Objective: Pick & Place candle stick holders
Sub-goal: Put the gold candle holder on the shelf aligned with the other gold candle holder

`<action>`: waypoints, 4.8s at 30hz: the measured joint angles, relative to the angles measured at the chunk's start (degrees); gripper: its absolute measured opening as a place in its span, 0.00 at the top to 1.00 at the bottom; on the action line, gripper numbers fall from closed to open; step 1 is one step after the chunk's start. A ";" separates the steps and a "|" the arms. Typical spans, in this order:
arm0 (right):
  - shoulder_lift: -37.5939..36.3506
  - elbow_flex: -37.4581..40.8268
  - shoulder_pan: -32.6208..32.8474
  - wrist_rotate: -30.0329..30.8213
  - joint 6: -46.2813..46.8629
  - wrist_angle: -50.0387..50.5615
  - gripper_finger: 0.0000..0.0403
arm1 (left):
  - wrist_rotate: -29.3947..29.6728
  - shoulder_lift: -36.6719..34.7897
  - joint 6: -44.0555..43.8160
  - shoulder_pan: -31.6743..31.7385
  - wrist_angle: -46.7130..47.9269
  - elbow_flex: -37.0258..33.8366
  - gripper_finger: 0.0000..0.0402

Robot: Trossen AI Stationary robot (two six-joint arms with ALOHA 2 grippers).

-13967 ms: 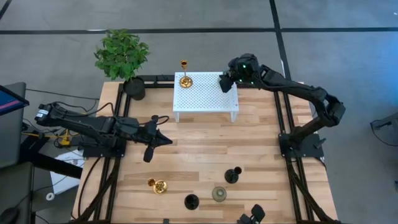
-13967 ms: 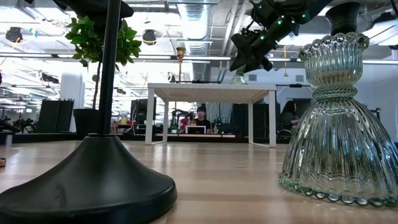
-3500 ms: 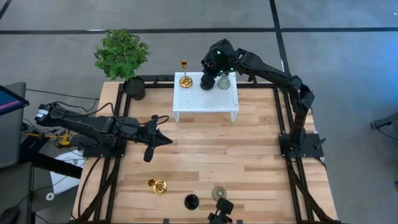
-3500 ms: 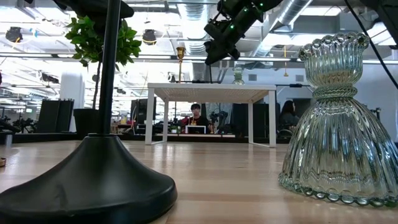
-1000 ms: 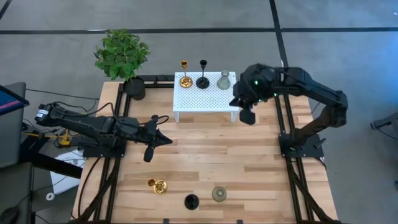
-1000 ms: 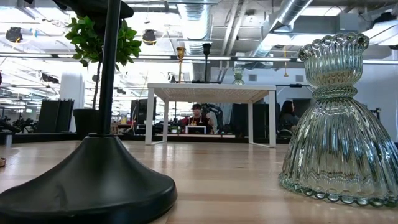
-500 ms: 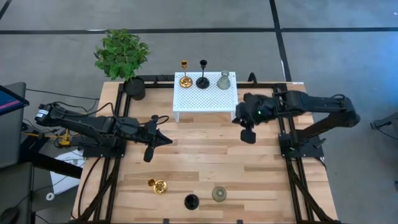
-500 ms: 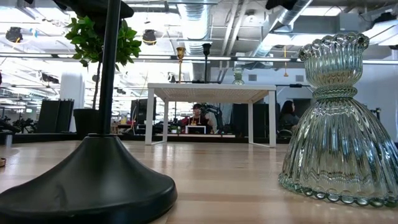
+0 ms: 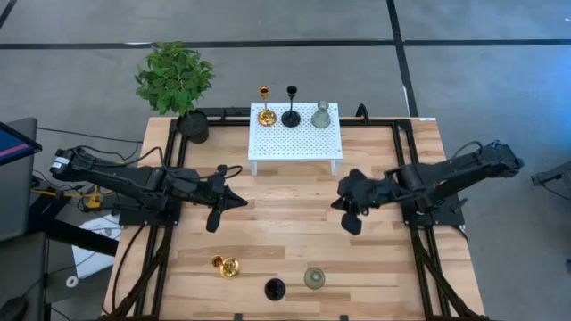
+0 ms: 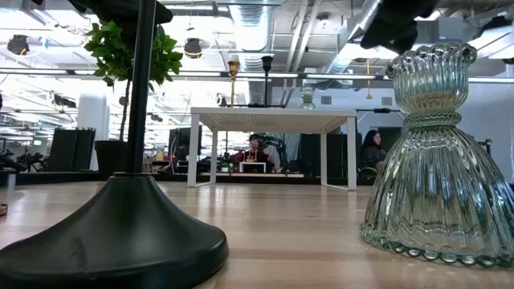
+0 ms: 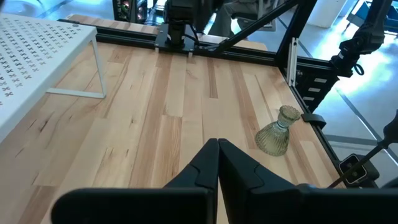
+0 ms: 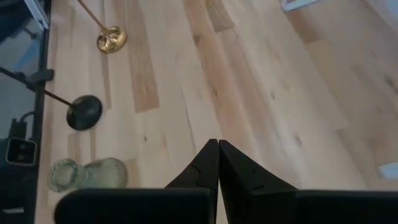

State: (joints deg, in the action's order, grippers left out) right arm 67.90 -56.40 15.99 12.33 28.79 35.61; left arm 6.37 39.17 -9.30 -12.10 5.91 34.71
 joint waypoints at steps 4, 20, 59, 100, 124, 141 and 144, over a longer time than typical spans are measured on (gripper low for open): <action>0.88 2.04 3.13 3.35 3.77 -4.87 1.00 | -0.01 0.00 0.00 0.00 0.00 0.00 0.98; 0.74 3.04 11.29 15.26 11.68 -8.65 1.00 | -3.04 -0.30 0.98 -0.04 3.94 0.01 0.99; 0.77 2.99 9.20 30.90 28.29 -13.00 1.00 | -29.01 -30.92 -10.56 -2.82 10.70 -18.07 0.99; 0.77 2.99 8.92 27.98 27.84 -13.85 1.00 | 5.64 -13.73 -8.93 -34.73 -10.32 -28.01 0.98; 0.77 2.99 9.01 25.07 27.81 -13.94 1.00 | 10.26 -0.03 -10.18 -34.73 -25.22 -27.97 0.65; 0.77 2.99 9.01 25.10 27.80 -13.88 1.00 | 9.74 11.02 -10.57 -34.73 -38.12 -27.94 0.41; 0.77 2.99 9.01 25.10 27.68 -13.84 1.00 | 8.65 13.39 -10.67 -34.71 -40.37 -27.92 0.41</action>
State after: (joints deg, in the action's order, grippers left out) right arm 68.66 -53.41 24.99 37.43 56.47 21.77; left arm 15.02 52.56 -19.97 -46.81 -34.46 6.79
